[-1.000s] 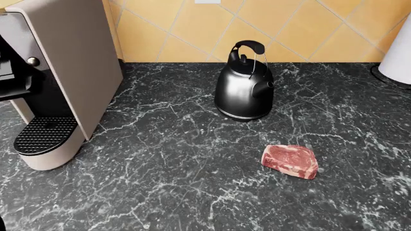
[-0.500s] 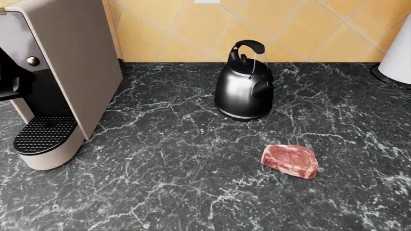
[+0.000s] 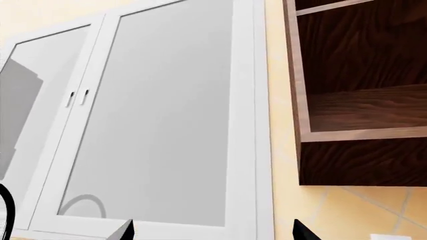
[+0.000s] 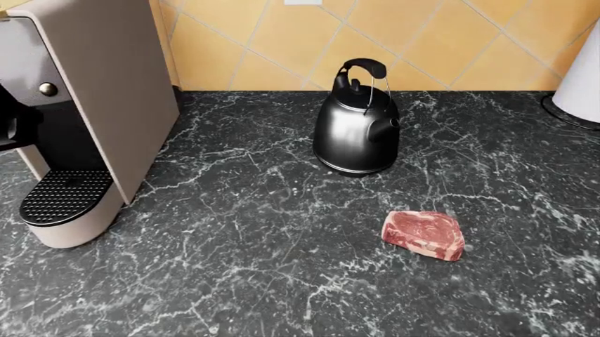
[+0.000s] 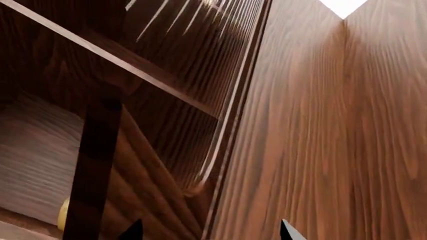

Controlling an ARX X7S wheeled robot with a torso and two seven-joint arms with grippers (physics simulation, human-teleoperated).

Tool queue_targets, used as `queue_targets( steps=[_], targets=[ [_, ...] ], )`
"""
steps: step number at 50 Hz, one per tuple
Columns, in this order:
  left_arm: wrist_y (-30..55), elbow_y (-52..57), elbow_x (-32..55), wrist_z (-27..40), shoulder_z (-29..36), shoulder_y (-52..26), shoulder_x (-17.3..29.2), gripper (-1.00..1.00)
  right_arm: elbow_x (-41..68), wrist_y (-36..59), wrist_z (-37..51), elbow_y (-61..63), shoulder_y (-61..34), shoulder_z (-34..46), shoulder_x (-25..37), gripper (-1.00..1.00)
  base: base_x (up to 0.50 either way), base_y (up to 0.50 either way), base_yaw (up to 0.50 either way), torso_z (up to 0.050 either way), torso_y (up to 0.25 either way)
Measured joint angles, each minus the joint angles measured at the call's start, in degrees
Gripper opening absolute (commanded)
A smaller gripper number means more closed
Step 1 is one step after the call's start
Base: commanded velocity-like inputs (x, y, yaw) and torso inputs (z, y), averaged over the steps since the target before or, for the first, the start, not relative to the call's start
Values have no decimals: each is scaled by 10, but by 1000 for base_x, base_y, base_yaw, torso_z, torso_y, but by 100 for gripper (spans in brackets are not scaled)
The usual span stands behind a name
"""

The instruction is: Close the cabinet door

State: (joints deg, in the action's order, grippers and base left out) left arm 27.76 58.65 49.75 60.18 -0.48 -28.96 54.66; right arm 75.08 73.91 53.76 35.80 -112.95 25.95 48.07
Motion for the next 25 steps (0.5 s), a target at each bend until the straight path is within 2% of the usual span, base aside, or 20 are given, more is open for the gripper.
queue_targets(
  steps=[9,14,25],
  targets=[
    [-11,-1,-3,3,1,9,6,100,-12,-9,-12,-16,-4,19,-20,100,1,2,3,3,5],
    [-16,-1,-1,6,0,12,11,100,-48,-19,-20,-32,-13,6,-35,100,0,0,0,2,0],
    [-32,2,29,9,-7,12,25,100,-43,-63,-41,-77,9,0,-64,100,1,1,2,2,1]
  ],
)
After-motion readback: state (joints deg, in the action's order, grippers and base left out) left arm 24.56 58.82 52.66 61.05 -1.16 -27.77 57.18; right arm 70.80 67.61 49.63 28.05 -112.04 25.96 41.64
